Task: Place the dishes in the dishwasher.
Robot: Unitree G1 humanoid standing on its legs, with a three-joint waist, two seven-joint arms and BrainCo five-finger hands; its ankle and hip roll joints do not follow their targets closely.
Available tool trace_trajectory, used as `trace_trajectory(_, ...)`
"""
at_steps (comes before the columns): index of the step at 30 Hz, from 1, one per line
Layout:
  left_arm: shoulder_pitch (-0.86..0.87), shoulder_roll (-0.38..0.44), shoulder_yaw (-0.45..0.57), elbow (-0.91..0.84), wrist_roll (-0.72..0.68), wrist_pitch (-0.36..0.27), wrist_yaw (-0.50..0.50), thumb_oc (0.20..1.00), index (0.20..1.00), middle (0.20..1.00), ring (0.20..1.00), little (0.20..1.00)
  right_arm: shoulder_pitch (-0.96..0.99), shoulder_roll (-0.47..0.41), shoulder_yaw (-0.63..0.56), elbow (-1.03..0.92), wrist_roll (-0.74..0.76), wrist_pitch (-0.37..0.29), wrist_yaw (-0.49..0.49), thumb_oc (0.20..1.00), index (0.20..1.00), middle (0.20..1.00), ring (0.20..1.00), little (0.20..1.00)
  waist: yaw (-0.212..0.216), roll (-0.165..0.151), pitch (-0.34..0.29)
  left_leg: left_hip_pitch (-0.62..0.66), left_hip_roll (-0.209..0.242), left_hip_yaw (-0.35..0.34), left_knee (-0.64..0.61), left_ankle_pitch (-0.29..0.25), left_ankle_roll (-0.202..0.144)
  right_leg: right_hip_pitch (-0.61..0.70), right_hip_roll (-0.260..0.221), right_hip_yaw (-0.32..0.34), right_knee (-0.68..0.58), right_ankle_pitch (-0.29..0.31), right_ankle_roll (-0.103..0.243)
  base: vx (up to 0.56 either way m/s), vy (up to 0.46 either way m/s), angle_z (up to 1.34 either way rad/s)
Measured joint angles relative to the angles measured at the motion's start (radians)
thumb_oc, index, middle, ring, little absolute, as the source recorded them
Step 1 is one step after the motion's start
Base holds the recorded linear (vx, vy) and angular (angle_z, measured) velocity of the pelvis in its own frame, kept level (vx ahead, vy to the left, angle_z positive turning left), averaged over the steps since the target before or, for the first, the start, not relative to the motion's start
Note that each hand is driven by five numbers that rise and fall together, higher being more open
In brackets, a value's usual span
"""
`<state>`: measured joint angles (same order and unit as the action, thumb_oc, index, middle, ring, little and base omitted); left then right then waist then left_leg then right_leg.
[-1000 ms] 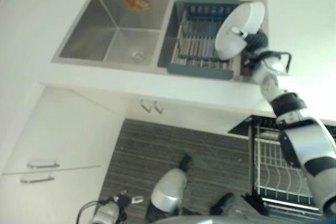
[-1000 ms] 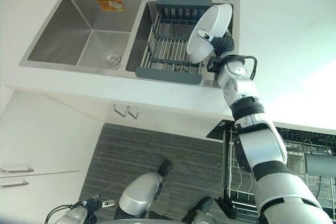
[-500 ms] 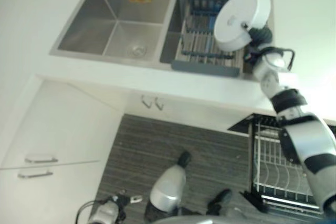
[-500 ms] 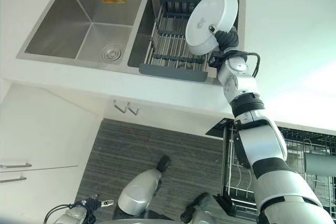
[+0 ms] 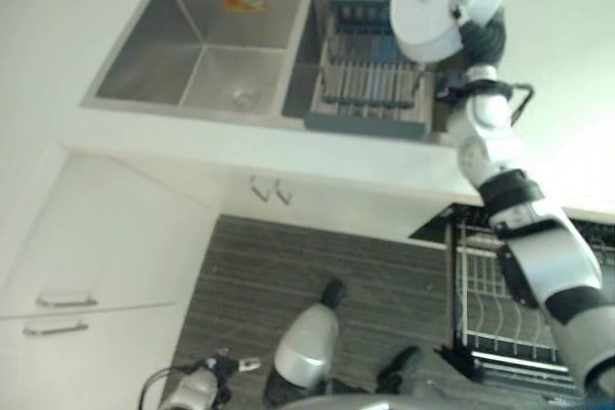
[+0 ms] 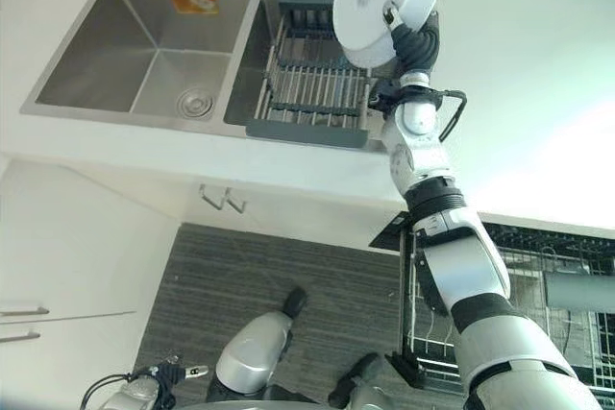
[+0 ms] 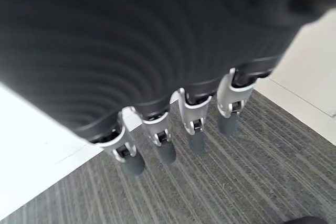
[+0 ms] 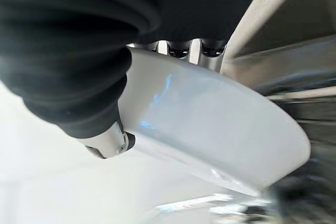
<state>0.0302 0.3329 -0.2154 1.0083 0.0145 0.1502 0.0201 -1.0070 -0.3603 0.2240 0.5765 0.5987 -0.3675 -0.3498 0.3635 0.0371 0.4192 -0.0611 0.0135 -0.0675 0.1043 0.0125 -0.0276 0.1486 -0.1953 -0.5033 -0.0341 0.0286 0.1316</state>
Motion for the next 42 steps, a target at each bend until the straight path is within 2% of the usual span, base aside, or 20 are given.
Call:
trace_trajectory(1,0.000,0.002,0.000,0.012,0.008,0.000,0.010,1.000,1.000,1.000,1.000,1.000,0.051,0.005,0.002,-0.096,-0.007,-0.048,-0.007,0.200,0.200,0.200,0.200,0.200,-0.009,-0.016,-0.010,0.011,0.008,0.025,0.003,-0.003,-0.004,-0.001,0.014,0.024,-0.009,0.013,-0.009,-0.20,-0.215,-0.61)
trace_trajectory(2,0.000,0.002,0.001,0.013,0.008,0.003,0.016,1.000,1.000,1.000,1.000,1.000,0.074,0.005,0.001,-0.132,-0.008,-0.076,-0.012,0.200,0.200,0.200,0.200,0.200,-0.040,-0.032,-0.023,0.013,0.019,0.033,0.001,-0.004,-0.006,0.000,0.019,0.028,-0.020,0.020,-0.010,-0.14,-0.277,-0.74)
trace_trajectory(4,0.020,0.006,0.017,0.020,0.016,0.006,0.044,1.000,1.000,1.000,1.000,1.000,0.160,0.050,0.004,-0.210,-0.001,-0.120,-0.032,0.200,0.200,0.200,0.200,0.200,-0.078,-0.082,-0.080,0.030,0.058,0.111,-0.006,-0.009,-0.016,-0.014,0.038,0.085,-0.058,0.018,-0.019,-0.14,-0.291,-0.98)
trace_trajectory(6,0.013,-0.001,0.023,0.039,0.031,0.009,0.066,1.000,1.000,1.000,1.000,1.000,0.218,0.070,0.004,-0.249,0.012,-0.146,-0.039,0.200,0.200,0.200,0.200,0.200,-0.118,-0.088,-0.120,0.060,0.096,0.172,-0.033,0.002,-0.033,-0.028,0.052,0.085,-0.049,0.021,-0.026,-0.10,-0.209,-1.07)
trace_trajectory(7,0.018,-0.008,0.019,0.053,0.047,0.007,0.071,1.000,1.000,1.000,1.000,1.000,0.262,0.075,0.006,-0.274,0.012,-0.154,-0.040,0.200,0.200,0.200,0.200,0.200,-0.139,-0.088,-0.158,0.070,0.106,0.188,-0.049,0.003,-0.041,-0.040,0.058,0.090,-0.053,0.044,-0.035,-0.10,-0.216,-0.81)
trace_trajectory(9,0.028,-0.045,0.018,0.059,0.056,0.028,0.080,1.000,1.000,1.000,1.000,1.000,0.360,0.042,0.009,-0.332,0.011,-0.170,-0.062,0.200,0.200,0.200,0.200,0.200,-0.222,-0.052,-0.222,0.120,0.125,0.209,-0.111,0.030,-0.062,-0.043,0.087,0.113,-0.058,0.055,-0.044,-0.10,-0.233,-0.50)
trace_trajectory(10,0.038,-0.062,0.018,0.060,0.058,0.033,0.082,1.000,1.000,1.000,1.000,1.000,0.413,0.017,0.009,-0.374,0.011,-0.170,-0.065,0.200,0.200,0.200,0.200,0.200,-0.241,-0.038,-0.247,0.134,0.137,0.226,-0.127,0.033,-0.065,-0.051,0.103,0.133,-0.058,0.055,-0.047,-0.08,-0.193,-0.53)
trace_trajectory(11,0.049,-0.080,0.018,0.065,0.062,0.044,0.084,1.000,1.000,1.000,1.000,1.000,0.461,-0.009,0.010,-0.411,0.010,-0.173,-0.065,0.200,0.200,0.200,0.200,0.200,-0.251,-0.026,-0.259,0.147,0.146,0.245,-0.136,0.035,-0.069,-0.052,0.110,0.148,-0.059,0.056,-0.055,-0.08,-0.181,-0.72)
trace_trajectory(13,0.054,-0.092,0.020,0.084,0.086,0.053,0.091,1.000,1.000,1.000,1.000,1.000,0.519,-0.036,0.001,-0.425,0.009,-0.176,-0.075,0.200,0.200,0.200,0.200,0.200,-0.299,-0.012,-0.273,0.168,0.162,0.272,-0.149,0.036,-0.071,-0.067,0.132,0.191,-0.059,0.063,-0.068,-0.08,-0.176,-0.65)
trace_trajectory(16,0.040,-0.093,0.013,0.100,0.161,0.052,0.097,1.000,1.000,1.000,1.000,1.000,0.656,-0.061,-0.006,-0.476,-0.001,-0.168,-0.080,0.200,0.200,0.200,0.200,0.200,-0.351,-0.010,-0.275,0.183,0.186,0.320,-0.160,0.045,-0.084,-0.087,0.155,0.237,-0.059,0.071,-0.082,-0.07,-0.142,-0.49)
trace_trajectory(18,0.034,-0.083,-0.021,0.101,0.185,0.057,0.101,1.000,1.000,1.000,1.000,1.000,0.739,-0.065,-0.004,-0.503,-0.002,-0.164,-0.066,0.200,0.200,0.200,0.200,0.200,-0.361,-0.007,-0.274,0.195,0.190,0.345,-0.160,0.043,-0.084,-0.091,0.161,0.259,-0.058,0.061,-0.100,-0.03,-0.054,-0.40)
trace_trajectory(21,0.003,-0.086,-0.022,0.109,0.180,0.066,0.099,1.000,1.000,1.000,1.000,1.000,0.781,-0.070,-0.026,-0.509,-0.003,-0.159,-0.036,0.200,0.200,0.200,0.200,0.200,-0.402,-0.002,-0.274,0.200,0.190,0.361,-0.161,0.038,-0.083,-0.102,0.159,0.275,-0.051,0.066,-0.102,-0.01,-0.029,-0.25)
trace_trajectory(25,-0.023,-0.095,-0.034,0.089,0.181,0.051,0.104,1.000,1.000,1.000,1.000,1.000,0.837,-0.080,-0.074,-0.506,-0.007,-0.143,0.016,0.200,0.200,0.200,0.200,0.200,-0.412,0.011,-0.272,0.200,0.177,0.366,-0.172,0.035,-0.086,-0.121,0.149,0.294,-0.036,0.066,-0.101,-0.01,0.026,-0.08)
trace_trajectory(29,-0.043,-0.088,-0.108,0.013,0.192,0.031,0.114,1.000,1.000,1.000,1.000,1.000,0.839,-0.084,-0.077,-0.484,-0.010,-0.135,0.082,0.200,0.200,0.200,0.200,0.200,-0.411,0.040,-0.247,0.162,0.156,0.369,-0.164,0.034,-0.074,-0.168,0.126,0.303,-0.013,0.069,-0.094,-0.15,0.104,-0.02)
trace_trajectory(30,-0.068,-0.083,-0.141,-0.027,0.205,0.023,0.114,1.000,1.000,1.000,1.000,1.000,0.822,-0.086,-0.075,-0.452,-0.009,-0.118,0.102,0.200,0.200,0.200,0.200,0.200,-0.411,0.046,-0.212,0.134,0.142,0.364,-0.153,0.040,-0.067,-0.192,0.115,0.304,0.003,0.086,-0.074,-0.15,0.141,0.04)
trace_trajectory(32,-0.135,-0.084,-0.180,-0.056,0.203,0.027,0.114,1.000,1.000,1.000,1.000,1.000,0.796,-0.074,-0.059,-0.371,-0.008,-0.101,0.118,0.200,0.200,0.200,0.200,0.200,-0.413,0.052,-0.143,0.097,0.124,0.362,-0.138,0.041,-0.051,-0.232,0.096,0.316,0.026,0.094,-0.067,-0.09,0.105,0.00)
trace_trajectory(36,-0.219,-0.085,-0.179,-0.061,0.202,0.032,0.117,1.000,1.000,1.000,1.000,1.000,0.789,-0.070,-0.017,-0.326,-0.009,-0.055,0.151,0.200,0.200,0.200,0.200,0.200,-0.416,0.043,-0.045,0.084,0.101,0.362,-0.137,0.044,-0.035,-0.252,0.074,0.322,0.035,0.100,-0.061,-0.15,0.075,-0.02)
trace_trajectory(38,-0.280,-0.080,-0.196,-0.058,0.201,0.041,0.119,1.000,1.000,1.000,1.000,1.000,0.701,-0.058,0.007,-0.245,-0.010,-0.051,0.173,0.200,0.200,0.200,0.200,0.200,-0.416,0.026,0.004,0.032,0.092,0.355,-0.116,0.047,-0.030,-0.299,0.062,0.326,0.056,0.107,-0.056,-0.11,0.086,0.07)
trace_trajectory(39,-0.310,-0.079,-0.219,-0.054,0.201,0.043,0.118,1.000,1.000,1.000,1.000,1.000,0.668,-0.057,0.015,-0.214,-0.010,-0.037,0.180,0.200,0.200,0.200,0.200,0.200,-0.413,0.021,0.035,0.027,0.092,0.352,-0.109,0.047,-0.029,-0.300,0.061,0.326,0.056,0.117,-0.066,-0.08,0.078,0.08)
trace_trajectory(42,-0.326,-0.080,-0.225,-0.059,0.180,0.045,0.118,1.000,1.000,1.000,1.000,1.000,0.637,-0.027,0.042,-0.190,0.009,-0.010,0.190,0.200,0.200,0.200,0.200,0.200,-0.411,0.010,0.075,0.023,0.092,0.350,-0.105,0.045,-0.028,-0.301,0.060,0.324,0.056,0.117,-0.067,-0.08,0.054,0.02)
